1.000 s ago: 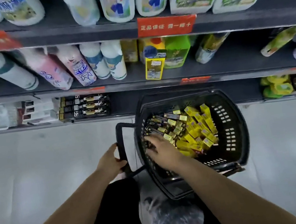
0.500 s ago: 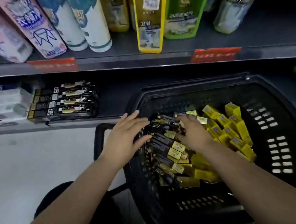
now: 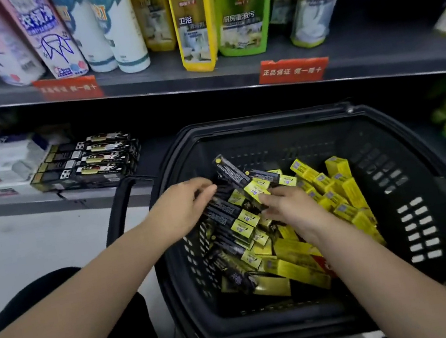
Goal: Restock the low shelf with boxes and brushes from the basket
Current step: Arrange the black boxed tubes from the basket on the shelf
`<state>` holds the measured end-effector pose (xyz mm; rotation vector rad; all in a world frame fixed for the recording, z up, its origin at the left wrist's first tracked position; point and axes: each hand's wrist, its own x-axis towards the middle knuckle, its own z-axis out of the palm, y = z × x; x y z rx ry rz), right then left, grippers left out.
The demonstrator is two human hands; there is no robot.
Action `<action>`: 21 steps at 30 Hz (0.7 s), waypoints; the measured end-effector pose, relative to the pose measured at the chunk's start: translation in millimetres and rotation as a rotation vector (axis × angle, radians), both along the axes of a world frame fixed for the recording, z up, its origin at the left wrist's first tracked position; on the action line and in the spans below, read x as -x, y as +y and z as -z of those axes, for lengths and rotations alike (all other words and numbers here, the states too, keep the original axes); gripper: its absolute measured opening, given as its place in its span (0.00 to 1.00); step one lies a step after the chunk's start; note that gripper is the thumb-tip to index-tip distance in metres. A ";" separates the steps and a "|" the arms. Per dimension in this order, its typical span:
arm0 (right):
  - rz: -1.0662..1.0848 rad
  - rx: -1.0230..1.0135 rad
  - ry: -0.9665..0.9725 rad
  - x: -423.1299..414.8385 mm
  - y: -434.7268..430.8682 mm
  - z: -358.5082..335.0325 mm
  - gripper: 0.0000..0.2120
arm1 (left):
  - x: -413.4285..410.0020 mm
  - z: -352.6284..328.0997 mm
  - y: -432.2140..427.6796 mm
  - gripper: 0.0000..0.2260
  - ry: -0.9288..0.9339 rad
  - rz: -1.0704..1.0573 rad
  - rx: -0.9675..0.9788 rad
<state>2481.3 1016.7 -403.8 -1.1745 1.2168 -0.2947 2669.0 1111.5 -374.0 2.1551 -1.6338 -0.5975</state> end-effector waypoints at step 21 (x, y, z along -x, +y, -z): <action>-0.317 0.803 0.751 -21.0 -22.1 32.9 0.16 | -7.7 -2.8 -9.3 0.09 1.265 -0.582 -0.095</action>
